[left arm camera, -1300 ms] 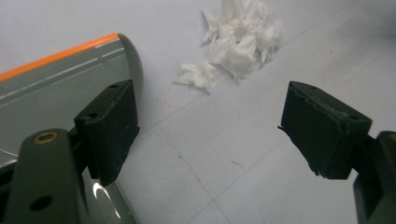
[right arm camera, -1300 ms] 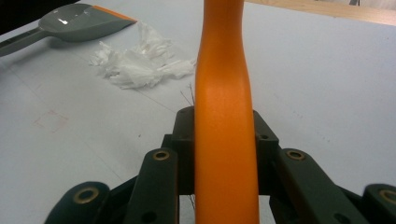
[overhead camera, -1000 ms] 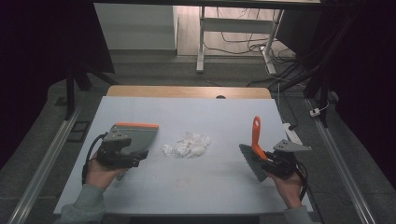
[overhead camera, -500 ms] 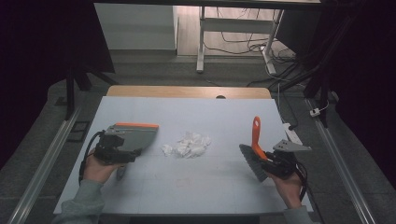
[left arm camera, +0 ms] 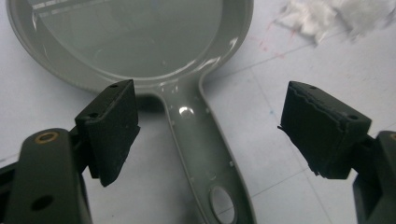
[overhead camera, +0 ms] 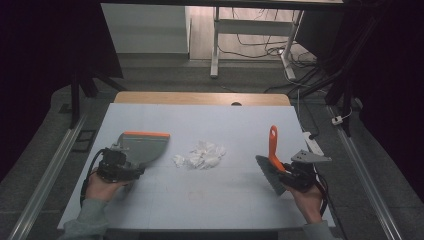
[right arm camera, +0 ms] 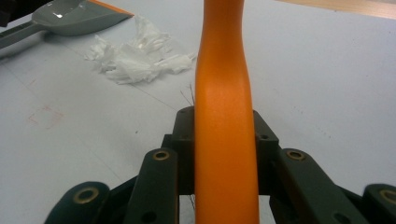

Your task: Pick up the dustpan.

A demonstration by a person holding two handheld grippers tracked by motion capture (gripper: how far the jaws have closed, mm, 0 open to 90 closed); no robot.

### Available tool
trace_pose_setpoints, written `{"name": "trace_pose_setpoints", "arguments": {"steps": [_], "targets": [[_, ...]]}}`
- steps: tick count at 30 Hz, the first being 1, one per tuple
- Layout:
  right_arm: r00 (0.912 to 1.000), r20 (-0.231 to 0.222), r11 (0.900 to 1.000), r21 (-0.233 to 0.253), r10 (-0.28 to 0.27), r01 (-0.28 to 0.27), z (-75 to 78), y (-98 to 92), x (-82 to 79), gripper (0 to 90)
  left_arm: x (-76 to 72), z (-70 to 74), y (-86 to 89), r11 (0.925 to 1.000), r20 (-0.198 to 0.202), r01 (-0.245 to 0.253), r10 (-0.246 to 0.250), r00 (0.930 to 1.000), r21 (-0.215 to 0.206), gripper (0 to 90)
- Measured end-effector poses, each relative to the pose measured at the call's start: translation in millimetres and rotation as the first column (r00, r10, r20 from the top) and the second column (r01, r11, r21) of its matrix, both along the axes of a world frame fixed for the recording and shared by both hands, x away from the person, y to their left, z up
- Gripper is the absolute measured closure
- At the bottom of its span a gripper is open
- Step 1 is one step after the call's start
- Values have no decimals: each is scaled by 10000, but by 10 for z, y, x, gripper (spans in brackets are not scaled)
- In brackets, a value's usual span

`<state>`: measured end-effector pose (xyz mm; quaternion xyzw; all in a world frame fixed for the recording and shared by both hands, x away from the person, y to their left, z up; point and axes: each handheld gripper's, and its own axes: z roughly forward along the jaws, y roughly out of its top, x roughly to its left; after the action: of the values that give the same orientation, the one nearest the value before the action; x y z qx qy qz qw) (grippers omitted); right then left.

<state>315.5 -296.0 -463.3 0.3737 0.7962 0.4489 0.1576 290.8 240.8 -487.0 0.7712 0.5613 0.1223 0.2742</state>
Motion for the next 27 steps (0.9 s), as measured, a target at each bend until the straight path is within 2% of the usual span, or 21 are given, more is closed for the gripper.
{"name": "trace_pose_setpoints", "arguments": {"steps": [7, 15, 23, 27], "targets": [[10000, 9, 10000, -97, -15, 15, -7, 3, 0, 702, 29, -120, -12, 9998, -367, -191, 193, 9991, 56, 206], [10000, 7, 10000, -93, -4, 4, -12, 13, 2, 702, 76, -220, -13, 9981, -592, -597, 604, 9964, 122, 221], [10000, -10, 9999, -132, -11, 11, -16, 16, 2, 702, 119, -293, -22, 9954, -806, -943, 954, 9922, 168, 293], [10000, 4, 9999, -131, 0, 0, -16, 18, 3, 702, 136, -305, -2, 9935, -749, -1133, 1136, 9907, 87, 333]]}}
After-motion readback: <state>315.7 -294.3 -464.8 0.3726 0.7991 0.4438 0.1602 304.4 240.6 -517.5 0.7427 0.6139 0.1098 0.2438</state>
